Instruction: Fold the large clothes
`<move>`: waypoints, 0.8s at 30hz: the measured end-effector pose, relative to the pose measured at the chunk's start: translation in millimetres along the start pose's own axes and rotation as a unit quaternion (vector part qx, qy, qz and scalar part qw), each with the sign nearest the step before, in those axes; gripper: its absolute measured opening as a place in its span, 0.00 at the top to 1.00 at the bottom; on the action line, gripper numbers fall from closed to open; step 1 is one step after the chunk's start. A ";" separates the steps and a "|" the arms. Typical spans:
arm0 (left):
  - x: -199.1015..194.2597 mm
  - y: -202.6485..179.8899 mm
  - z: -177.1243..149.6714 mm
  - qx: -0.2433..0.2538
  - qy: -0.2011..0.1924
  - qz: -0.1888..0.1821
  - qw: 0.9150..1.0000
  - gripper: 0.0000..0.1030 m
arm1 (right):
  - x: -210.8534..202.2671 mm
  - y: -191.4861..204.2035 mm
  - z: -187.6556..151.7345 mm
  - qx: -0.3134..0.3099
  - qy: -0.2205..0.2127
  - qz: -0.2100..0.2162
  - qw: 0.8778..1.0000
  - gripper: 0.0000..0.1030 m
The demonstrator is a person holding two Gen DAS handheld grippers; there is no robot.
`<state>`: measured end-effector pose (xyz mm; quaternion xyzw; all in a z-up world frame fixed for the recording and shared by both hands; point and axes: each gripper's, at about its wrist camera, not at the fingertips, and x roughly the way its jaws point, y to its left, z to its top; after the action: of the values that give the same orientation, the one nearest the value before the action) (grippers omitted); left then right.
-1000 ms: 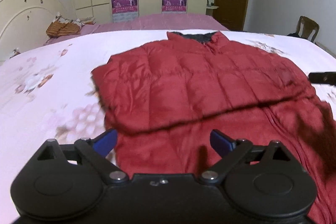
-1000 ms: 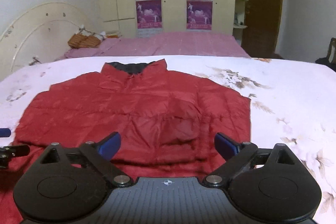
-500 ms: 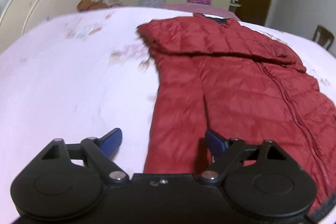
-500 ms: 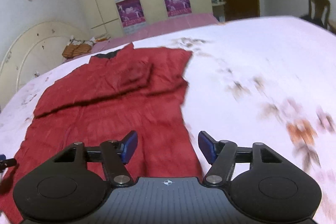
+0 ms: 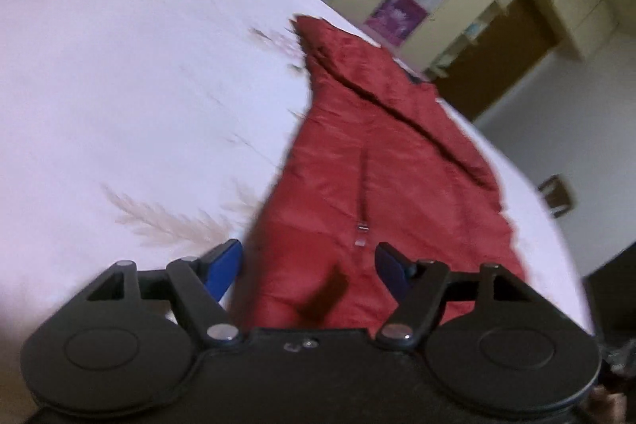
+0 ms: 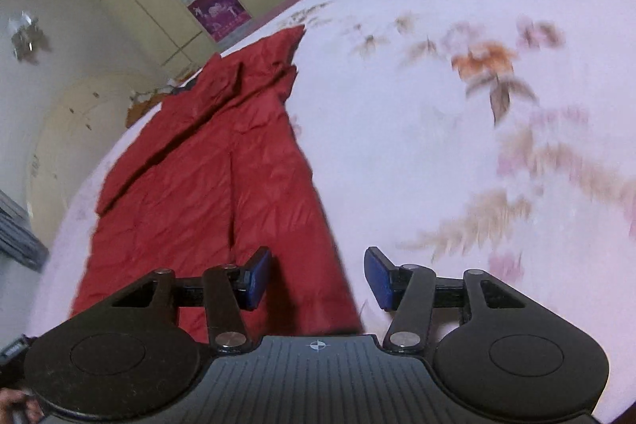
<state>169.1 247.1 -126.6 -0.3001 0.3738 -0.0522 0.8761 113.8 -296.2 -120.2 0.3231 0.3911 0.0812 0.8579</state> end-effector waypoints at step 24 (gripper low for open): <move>21.5 -6.8 8.8 0.018 0.028 -0.055 0.998 0.93 | 30.5 -13.5 30.8 0.037 0.065 0.109 0.991 0.96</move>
<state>191.4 239.1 -131.4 -0.3028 0.3801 -0.1157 0.8663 155.3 -309.9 -132.5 0.3891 0.4109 0.1810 0.8043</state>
